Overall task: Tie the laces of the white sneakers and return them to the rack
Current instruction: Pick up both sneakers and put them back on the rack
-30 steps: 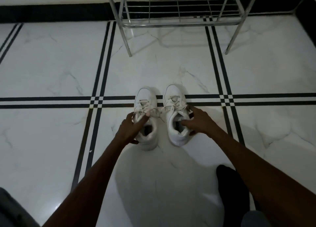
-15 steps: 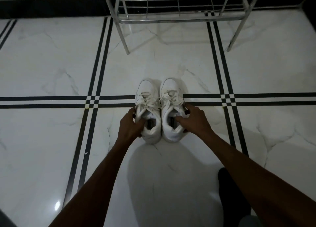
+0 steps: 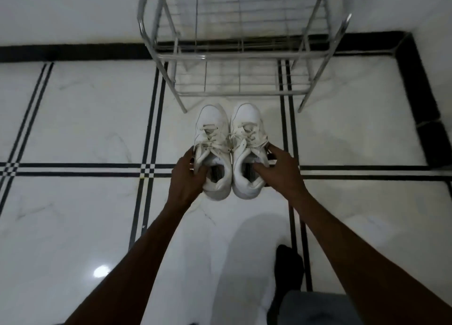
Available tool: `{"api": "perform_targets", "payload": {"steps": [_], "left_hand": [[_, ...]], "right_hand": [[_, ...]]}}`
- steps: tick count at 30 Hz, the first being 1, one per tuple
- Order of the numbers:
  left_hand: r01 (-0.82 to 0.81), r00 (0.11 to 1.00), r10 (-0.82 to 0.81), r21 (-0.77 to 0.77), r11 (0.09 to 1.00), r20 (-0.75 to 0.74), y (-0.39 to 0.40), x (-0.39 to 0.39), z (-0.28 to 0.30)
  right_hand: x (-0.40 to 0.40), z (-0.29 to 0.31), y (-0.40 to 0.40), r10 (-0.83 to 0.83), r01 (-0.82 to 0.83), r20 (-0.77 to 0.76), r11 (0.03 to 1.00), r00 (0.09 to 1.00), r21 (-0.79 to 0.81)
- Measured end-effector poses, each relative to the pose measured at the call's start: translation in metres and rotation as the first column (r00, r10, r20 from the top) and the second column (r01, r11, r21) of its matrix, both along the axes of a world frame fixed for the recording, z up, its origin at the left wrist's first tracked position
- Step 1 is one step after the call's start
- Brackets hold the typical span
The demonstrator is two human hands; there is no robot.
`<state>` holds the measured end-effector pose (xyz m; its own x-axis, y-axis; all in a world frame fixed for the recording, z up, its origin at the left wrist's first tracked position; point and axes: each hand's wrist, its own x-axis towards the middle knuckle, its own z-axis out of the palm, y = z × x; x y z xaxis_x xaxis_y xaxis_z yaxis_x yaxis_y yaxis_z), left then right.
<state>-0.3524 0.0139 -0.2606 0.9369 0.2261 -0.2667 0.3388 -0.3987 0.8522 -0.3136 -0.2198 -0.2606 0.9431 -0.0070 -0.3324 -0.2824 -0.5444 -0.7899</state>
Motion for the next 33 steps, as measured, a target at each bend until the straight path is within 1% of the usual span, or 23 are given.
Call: {"api": "perform_targets", "payload": {"steps": [3, 5, 8, 13, 15, 20, 22, 25, 28, 33], "left_hand": [[0.018, 1.0, -0.018, -0.017, 1.0, 0.003, -0.011, 0.012, 0.067], [-0.005, 1.0, 0.005, -0.023, 1.0, 0.011, -0.019, 0.025, 0.114], [-0.024, 0.999, 0.025, -0.025, 0.999, 0.027, -0.031, 0.046, 0.171], [-0.03, 0.999, 0.03, -0.025, 0.999, 0.026, -0.047, 0.09, 0.232], [-0.034, 0.999, 0.035, -0.028, 0.999, 0.032, -0.046, 0.113, 0.24], [-0.037, 0.998, 0.038, -0.022, 0.999, 0.041, -0.034, 0.167, 0.239], [-0.045, 0.999, 0.045, -0.015, 0.999, 0.015, -0.028, 0.195, 0.23], [-0.028, 0.999, 0.028, 0.009, 1.0, -0.022, -0.015, 0.246, 0.208], [0.006, 0.998, -0.005, 0.021, 1.0, -0.068, -0.005, 0.293, 0.187], [0.062, 0.982, -0.057, 0.021, 0.998, -0.179, 0.019, 0.343, 0.137]], "right_hand": [[0.013, 0.074, -0.011, -0.008, 0.008, 0.005, 1.0, 1.0, -0.017], [0.027, 0.123, -0.02, 0.009, -0.008, 0.013, 0.999, 1.0, -0.053], [0.05, 0.179, -0.033, 0.019, -0.019, 0.001, 0.998, 1.0, -0.054], [0.098, 0.245, -0.048, 0.018, -0.016, 0.025, 0.997, 1.0, -0.071], [0.121, 0.256, -0.048, 0.027, -0.025, 0.025, 0.997, 0.999, -0.068], [0.174, 0.256, -0.034, 0.035, -0.035, 0.007, 0.998, 0.999, -0.058], [0.203, 0.248, -0.028, 0.044, -0.044, 0.003, 0.998, 0.999, -0.048], [0.251, 0.222, -0.016, 0.032, -0.032, -0.024, 0.999, 0.999, -0.023], [0.294, 0.198, -0.002, 0.021, -0.022, -0.043, 0.999, 0.999, -0.044], [0.341, 0.157, 0.02, 0.008, -0.014, -0.092, 0.998, 0.996, -0.065]]}}
